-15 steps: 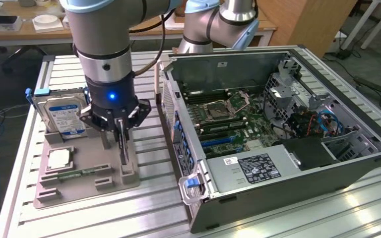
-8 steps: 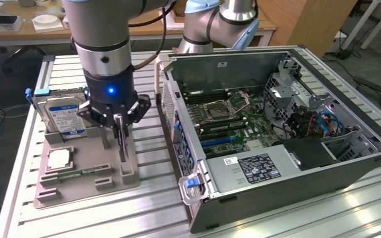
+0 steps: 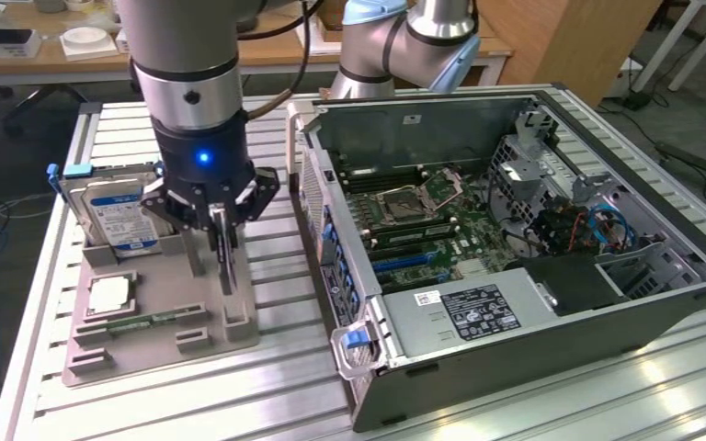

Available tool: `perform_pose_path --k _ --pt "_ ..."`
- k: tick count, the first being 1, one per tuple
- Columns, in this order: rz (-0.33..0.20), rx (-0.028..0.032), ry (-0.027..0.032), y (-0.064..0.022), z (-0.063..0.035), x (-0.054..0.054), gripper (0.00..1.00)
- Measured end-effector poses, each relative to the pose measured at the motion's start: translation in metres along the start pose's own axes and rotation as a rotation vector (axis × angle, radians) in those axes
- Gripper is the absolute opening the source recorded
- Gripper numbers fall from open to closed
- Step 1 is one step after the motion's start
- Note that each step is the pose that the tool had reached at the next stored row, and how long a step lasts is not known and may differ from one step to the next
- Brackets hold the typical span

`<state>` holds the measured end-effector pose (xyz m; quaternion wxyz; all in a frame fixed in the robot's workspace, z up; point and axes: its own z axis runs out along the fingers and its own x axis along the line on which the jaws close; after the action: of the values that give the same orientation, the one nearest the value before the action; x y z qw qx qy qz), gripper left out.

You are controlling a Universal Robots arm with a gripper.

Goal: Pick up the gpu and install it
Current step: 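Pick up the gpu and move the gpu toward the slot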

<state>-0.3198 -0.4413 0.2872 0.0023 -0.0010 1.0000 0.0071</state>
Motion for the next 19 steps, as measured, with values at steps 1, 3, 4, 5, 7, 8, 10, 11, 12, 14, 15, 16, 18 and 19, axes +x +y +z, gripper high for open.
perform_pose_path --k 1,3,4,5,7,8,10,11,12,14,15,16,18,19 --pt "0.000 0.0000 0.0000 0.0000 -0.0012 0.000 0.26" --pt "0.000 -0.0001 -0.0001 0.0001 -0.0039 0.000 0.26" --pt "0.000 0.0000 0.0000 0.0001 -0.0052 0.000 0.26" --pt "0.000 0.0000 0.0001 0.0001 -0.0064 0.000 0.26" --pt "0.000 0.0000 0.0000 0.0001 -0.0085 0.000 0.26" --pt "0.000 -0.0001 0.0000 0.0001 -0.0097 0.000 0.26" --pt "0.000 0.0000 0.0000 0.0002 -0.0123 0.000 0.26" --pt "0.000 0.0000 0.0001 0.0002 -0.0138 0.000 0.26" --pt "0.000 0.0000 0.0000 0.0002 -0.0153 0.000 0.26" --pt "0.000 0.0000 -0.0001 0.0003 -0.0176 0.000 0.26" --pt "0.000 -0.0001 0.0001 0.0003 -0.0190 0.000 0.26" --pt "0.000 -0.0004 -0.0001 0.0003 -0.0206 0.000 0.26" --pt "0.000 -0.0010 -0.0001 0.0004 -0.0247 0.000 0.26" --pt "0.000 -0.0010 -0.0001 0.0004 -0.0266 0.000 0.26"
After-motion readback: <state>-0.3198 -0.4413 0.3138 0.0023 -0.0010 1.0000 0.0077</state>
